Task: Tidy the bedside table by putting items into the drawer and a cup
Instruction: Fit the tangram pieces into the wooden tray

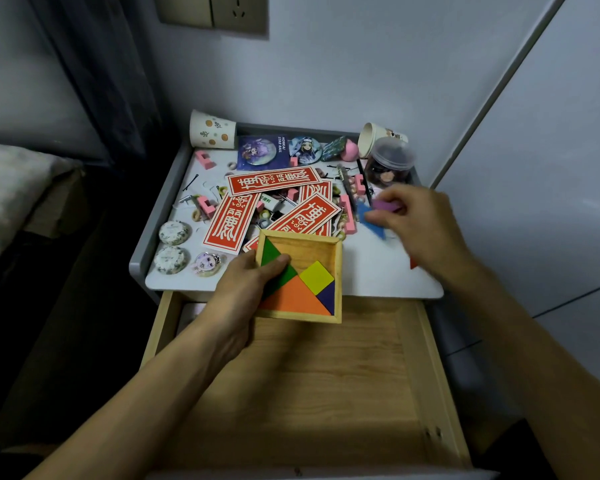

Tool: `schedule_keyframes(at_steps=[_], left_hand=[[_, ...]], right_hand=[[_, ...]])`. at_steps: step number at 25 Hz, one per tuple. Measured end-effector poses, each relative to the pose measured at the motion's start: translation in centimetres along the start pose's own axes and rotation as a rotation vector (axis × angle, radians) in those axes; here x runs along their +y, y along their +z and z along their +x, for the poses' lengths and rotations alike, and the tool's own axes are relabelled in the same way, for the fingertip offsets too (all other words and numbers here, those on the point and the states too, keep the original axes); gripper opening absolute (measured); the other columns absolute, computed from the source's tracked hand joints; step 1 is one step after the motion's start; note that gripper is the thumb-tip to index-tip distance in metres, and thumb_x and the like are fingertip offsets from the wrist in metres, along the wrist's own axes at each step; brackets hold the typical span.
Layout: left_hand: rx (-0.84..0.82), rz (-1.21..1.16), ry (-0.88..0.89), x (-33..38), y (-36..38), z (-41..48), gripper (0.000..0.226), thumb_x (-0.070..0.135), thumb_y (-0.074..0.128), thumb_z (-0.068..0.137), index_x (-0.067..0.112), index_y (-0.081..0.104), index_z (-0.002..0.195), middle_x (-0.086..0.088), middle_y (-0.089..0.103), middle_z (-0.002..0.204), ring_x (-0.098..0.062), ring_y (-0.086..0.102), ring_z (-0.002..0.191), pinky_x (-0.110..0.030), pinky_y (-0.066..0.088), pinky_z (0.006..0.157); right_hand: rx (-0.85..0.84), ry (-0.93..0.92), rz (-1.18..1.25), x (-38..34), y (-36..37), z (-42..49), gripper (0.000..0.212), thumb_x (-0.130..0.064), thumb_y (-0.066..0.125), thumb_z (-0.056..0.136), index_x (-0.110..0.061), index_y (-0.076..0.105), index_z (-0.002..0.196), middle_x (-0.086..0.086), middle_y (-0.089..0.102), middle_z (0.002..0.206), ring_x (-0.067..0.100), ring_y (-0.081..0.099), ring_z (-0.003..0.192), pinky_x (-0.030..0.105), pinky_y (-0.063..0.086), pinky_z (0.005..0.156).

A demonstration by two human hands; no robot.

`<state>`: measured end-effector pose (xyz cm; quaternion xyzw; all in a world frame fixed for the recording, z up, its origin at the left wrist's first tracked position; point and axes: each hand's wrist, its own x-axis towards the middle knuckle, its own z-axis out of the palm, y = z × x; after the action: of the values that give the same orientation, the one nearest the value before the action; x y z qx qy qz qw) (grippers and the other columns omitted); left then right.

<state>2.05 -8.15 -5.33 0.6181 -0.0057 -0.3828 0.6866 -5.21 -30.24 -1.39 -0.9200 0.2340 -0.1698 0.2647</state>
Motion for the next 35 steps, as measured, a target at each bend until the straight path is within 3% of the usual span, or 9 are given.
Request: schedule_keyframes(at_steps=[2,4,10,15,20,23,29,32,35], left_hand=[[-0.035,0.048,-0.002,-0.2,0.1,0.1,0.019,0.017,0.062,0.094,0.01,0.066,0.111,-0.01,0.076,0.098,-0.024,0.074,0.084,-0.029,0.06,0.067],[-0.075,0.075,-0.001,-0.5,0.2,0.2,0.022,0.015,0.062,0.094,0.009,0.066,0.114,-0.011,0.075,0.101,-0.029,0.072,0.093,-0.035,0.059,0.08],[-0.107,0.044,-0.014,-1.3,0.2,0.7,0.028,0.009,0.063,0.092,0.01,0.064,0.12,-0.014,0.073,0.108,-0.034,0.069,0.101,-0.05,0.052,0.096],[-0.109,-0.036,-0.061,-1.1,0.2,0.6,0.029,0.009,0.065,0.09,0.01,0.064,0.119,-0.013,0.074,0.106,-0.034,0.071,0.098,-0.046,0.056,0.09],[-0.048,-0.002,-0.056,-1.0,-0.1,0.6,0.034,0.015,0.075,0.082,0.012,0.067,0.115,-0.008,0.076,0.101,-0.027,0.073,0.092,-0.038,0.058,0.082],[-0.004,-0.009,-0.051,-1.1,-0.1,0.7,0.027,0.016,0.073,0.085,0.013,0.069,0.111,-0.006,0.076,0.098,-0.026,0.073,0.089,-0.037,0.058,0.08],[0.003,-0.039,-0.062,-0.9,0.0,0.5,0.016,0.017,0.064,0.092,0.012,0.069,0.107,-0.011,0.076,0.096,-0.03,0.072,0.091,-0.045,0.056,0.09],[-0.001,-0.085,-0.078,-0.7,0.1,0.4,0.015,0.018,0.059,0.095,0.012,0.069,0.105,-0.012,0.076,0.095,-0.029,0.072,0.086,-0.044,0.057,0.086],[-0.007,-0.104,-0.095,-0.8,0.0,0.4,0.019,0.021,0.058,0.096,0.012,0.067,0.11,-0.013,0.075,0.097,-0.03,0.072,0.085,-0.039,0.057,0.079]], right_hand=[[-0.174,-0.124,0.082,-2.4,1.3,-1.4,0.012,-0.021,0.075,0.083,-0.022,0.066,0.091,-0.014,0.059,0.079,-0.001,0.053,0.073,0.005,0.037,0.064],[-0.256,-0.187,0.044,-3.1,3.0,-2.2,0.01,-0.024,0.076,0.082,-0.02,0.069,0.089,-0.008,0.064,0.082,0.002,0.057,0.076,0.013,0.042,0.067],[-0.138,-0.251,0.057,-3.5,4.8,-2.8,0.01,-0.023,0.076,0.082,-0.017,0.074,0.09,-0.006,0.067,0.085,0.004,0.059,0.077,0.019,0.047,0.069],[-0.032,-0.224,0.215,-2.8,3.8,-2.3,0.018,-0.017,0.076,0.081,-0.011,0.076,0.098,-0.002,0.068,0.09,0.003,0.061,0.085,0.013,0.049,0.075],[-0.138,-0.218,0.24,-2.0,3.5,-2.7,0.025,-0.019,0.061,0.093,-0.01,0.071,0.114,-0.01,0.062,0.101,0.003,0.057,0.101,0.012,0.049,0.08],[-0.142,-0.219,0.31,-2.2,3.6,-3.0,0.018,-0.017,0.068,0.088,-0.013,0.075,0.104,-0.019,0.061,0.092,0.0,0.06,0.095,0.012,0.049,0.076],[-0.15,-0.17,0.257,-3.7,5.1,-4.5,0.011,-0.026,0.081,0.076,-0.021,0.076,0.084,-0.01,0.069,0.073,0.002,0.064,0.068,0.021,0.055,0.064],[-0.115,-0.151,0.151,-4.1,5.8,-4.9,0.016,-0.036,0.081,0.075,-0.023,0.073,0.078,-0.011,0.068,0.069,0.001,0.064,0.065,0.03,0.058,0.063],[-0.076,-0.176,0.064,-4.3,5.9,-4.8,0.018,-0.038,0.08,0.075,-0.024,0.071,0.073,-0.013,0.065,0.072,0.001,0.06,0.068,0.027,0.053,0.062]])
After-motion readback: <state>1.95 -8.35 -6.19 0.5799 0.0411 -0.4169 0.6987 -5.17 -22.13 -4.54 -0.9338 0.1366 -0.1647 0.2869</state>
